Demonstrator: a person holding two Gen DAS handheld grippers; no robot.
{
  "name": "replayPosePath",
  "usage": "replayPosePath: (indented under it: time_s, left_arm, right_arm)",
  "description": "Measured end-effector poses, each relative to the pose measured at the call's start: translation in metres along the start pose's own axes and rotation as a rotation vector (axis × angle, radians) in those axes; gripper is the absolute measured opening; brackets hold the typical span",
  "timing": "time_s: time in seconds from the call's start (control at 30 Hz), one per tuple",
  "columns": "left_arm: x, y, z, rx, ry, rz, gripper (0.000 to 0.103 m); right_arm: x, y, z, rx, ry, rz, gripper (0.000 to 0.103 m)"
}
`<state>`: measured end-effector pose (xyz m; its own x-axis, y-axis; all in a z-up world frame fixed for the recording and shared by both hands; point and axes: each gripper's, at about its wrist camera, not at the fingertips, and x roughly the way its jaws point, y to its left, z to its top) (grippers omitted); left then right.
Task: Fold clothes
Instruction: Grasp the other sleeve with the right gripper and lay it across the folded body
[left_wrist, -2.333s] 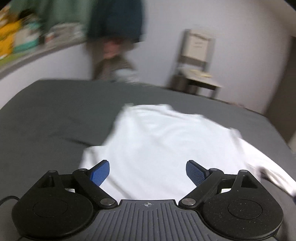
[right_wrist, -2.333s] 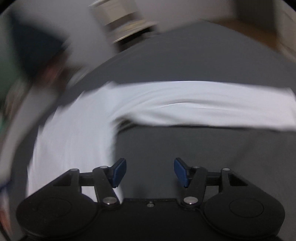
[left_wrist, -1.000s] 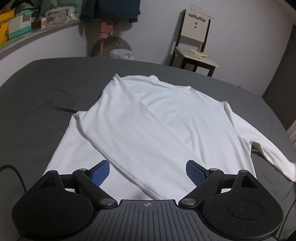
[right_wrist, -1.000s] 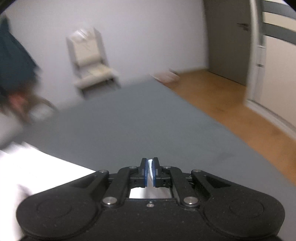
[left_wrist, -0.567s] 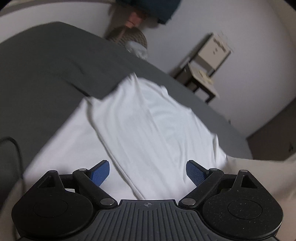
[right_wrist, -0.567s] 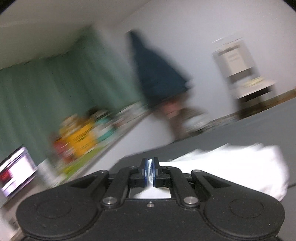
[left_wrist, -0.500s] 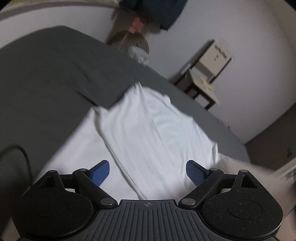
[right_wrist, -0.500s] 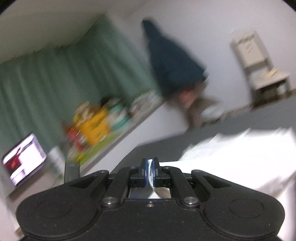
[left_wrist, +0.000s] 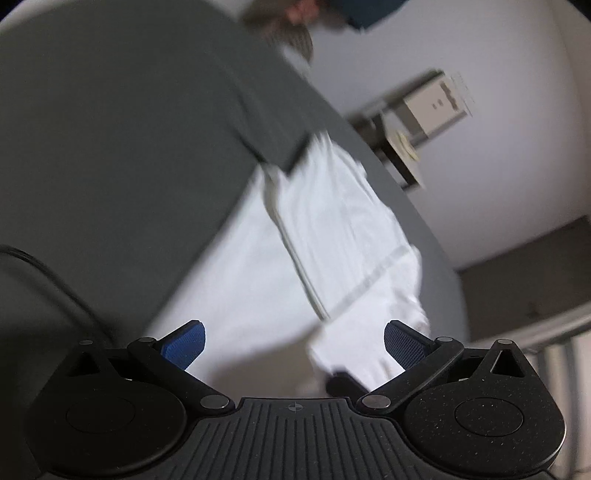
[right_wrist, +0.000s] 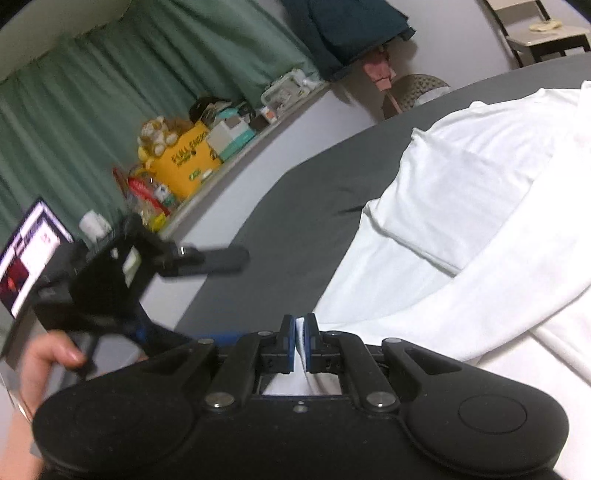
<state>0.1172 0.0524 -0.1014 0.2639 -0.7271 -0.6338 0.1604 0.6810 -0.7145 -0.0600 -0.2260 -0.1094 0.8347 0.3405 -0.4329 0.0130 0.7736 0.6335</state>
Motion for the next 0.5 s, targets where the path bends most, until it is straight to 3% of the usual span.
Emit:
replayPosePath:
  time_s: [0.1,0.17,0.2,0.23,0.4,0.5]
  left_arm:
    - [0.019,-0.006,-0.001,0.020,0.062,-0.008,0.103]
    - [0.029,-0.011,-0.002,0.036,0.092,0.024,0.103]
    - [0.033,-0.012,-0.003,0.043,0.103,0.047,0.103]
    - [0.037,-0.012,-0.004,0.047,0.115,0.070,0.103]
    - [0.055,-0.001,-0.007,-0.005,0.184,0.172,0.103]
    - [0.058,0.002,-0.009,-0.013,0.175,0.204,0.103]
  right_arm:
    - [0.010,0.002,0.000,-0.011,0.006,-0.006,0.006]
    - [0.025,0.004,-0.002,-0.015,0.080,0.002,0.010]
    - [0.030,0.005,-0.004,-0.014,0.109,0.001,0.016]
    - [0.037,0.006,-0.008,-0.015,0.141,0.007,0.028]
    - [0.018,0.017,-0.023,-0.133,0.156,0.000,0.037]
    - [0.002,0.022,-0.033,-0.298,0.232,-0.139,0.038]
